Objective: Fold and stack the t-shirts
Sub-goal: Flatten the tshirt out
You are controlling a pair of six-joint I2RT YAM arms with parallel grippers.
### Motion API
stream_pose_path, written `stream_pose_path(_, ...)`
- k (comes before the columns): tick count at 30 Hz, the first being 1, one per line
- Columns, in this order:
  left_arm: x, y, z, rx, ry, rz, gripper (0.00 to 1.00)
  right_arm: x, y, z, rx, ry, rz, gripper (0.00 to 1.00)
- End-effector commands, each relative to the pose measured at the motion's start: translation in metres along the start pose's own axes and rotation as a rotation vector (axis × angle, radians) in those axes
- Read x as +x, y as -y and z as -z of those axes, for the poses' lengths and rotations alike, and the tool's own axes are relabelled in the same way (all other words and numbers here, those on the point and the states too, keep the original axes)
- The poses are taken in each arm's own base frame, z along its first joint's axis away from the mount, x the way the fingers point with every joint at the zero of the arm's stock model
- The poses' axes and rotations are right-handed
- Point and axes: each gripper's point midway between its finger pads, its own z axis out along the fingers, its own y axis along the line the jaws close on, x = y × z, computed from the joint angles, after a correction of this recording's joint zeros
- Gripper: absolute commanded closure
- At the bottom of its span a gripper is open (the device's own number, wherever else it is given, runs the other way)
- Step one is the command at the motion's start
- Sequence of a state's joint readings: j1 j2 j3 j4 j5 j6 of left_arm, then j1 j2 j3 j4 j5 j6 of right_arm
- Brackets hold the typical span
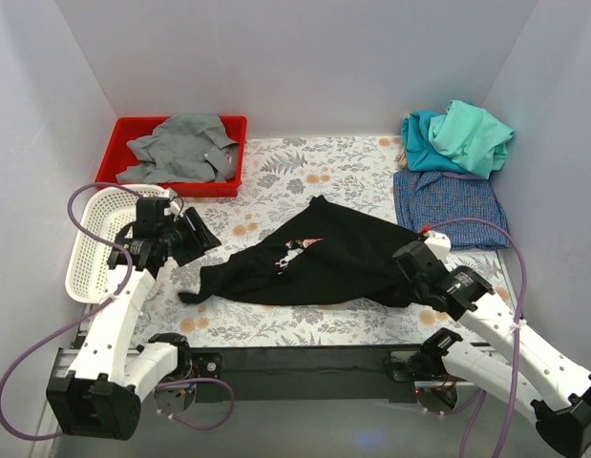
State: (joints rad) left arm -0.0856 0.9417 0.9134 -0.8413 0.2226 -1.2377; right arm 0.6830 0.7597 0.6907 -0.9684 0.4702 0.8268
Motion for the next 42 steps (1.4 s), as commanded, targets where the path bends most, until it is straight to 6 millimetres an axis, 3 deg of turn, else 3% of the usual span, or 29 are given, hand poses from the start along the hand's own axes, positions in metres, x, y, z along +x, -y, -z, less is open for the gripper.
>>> stream_pose_path(1, -0.010, 0.002, -0.003, 0.007, 0.041, -0.048, 0.41, -0.029, -0.017, 0.016, -0.069, 0.092, -0.070, 0.58)
stream_pose_path(2, -0.015, 0.004, -0.005, 0.011, 0.056, -0.054, 0.34, -0.033, -0.025, 0.018, -0.107, 0.097, -0.064, 0.58)
stream_pose_path(5, -0.025, 0.013, -0.013, 0.042, 0.067, -0.057, 0.34, -0.050, -0.052, 0.022, -0.229, 0.155, -0.026, 0.58)
stream_pose_path(6, -0.023, 0.022, -0.015, 0.088, 0.045, -0.050, 0.34, -0.062, -0.069, 0.026, -0.300, 0.195, -0.029, 0.58)
stream_pose_path(11, -0.022, 0.053, -0.031, 0.217, 0.005, -0.063, 0.34, -0.083, -0.113, 0.034, -0.472, 0.262, 0.063, 0.57)
stream_pose_path(15, -0.007, 0.071, -0.056, 0.248, -0.079, -0.102, 0.34, -0.098, -0.135, 0.031, -0.492, 0.279, 0.130, 0.53)
stream_pose_path(16, -0.003, 0.074, -0.062, 0.247, -0.097, -0.112, 0.34, -0.096, -0.141, 0.020, -0.475, 0.249, 0.145, 0.53)
stream_pose_path(19, 0.004, 0.088, -0.080, 0.260, -0.135, -0.151, 0.34, -0.099, -0.159, 0.015, -0.497, 0.216, 0.159, 0.54)
stream_pose_path(23, 0.005, 0.096, -0.101, 0.256, -0.158, -0.169, 0.34, -0.109, -0.169, 0.009, -0.512, 0.282, 0.139, 0.52)
stream_pose_path(28, 0.007, 0.108, -0.117, 0.284, -0.189, -0.164, 0.35, -0.087, -0.185, -0.027, -0.510, 0.180, 0.220, 0.49)
stream_pose_path(30, 0.007, 0.112, -0.122, 0.285, -0.195, -0.169, 0.35, -0.079, -0.199, -0.032, -0.563, 0.143, 0.250, 0.50)
stream_pose_path(34, 0.009, 0.114, -0.125, 0.286, -0.199, -0.174, 0.35, -0.062, -0.207, -0.060, -0.546, 0.074, 0.283, 0.50)
stream_pose_path(42, 0.013, 0.107, -0.130, 0.264, -0.206, -0.177, 0.35, -0.052, -0.215, -0.083, -0.539, 0.034, 0.339, 0.52)
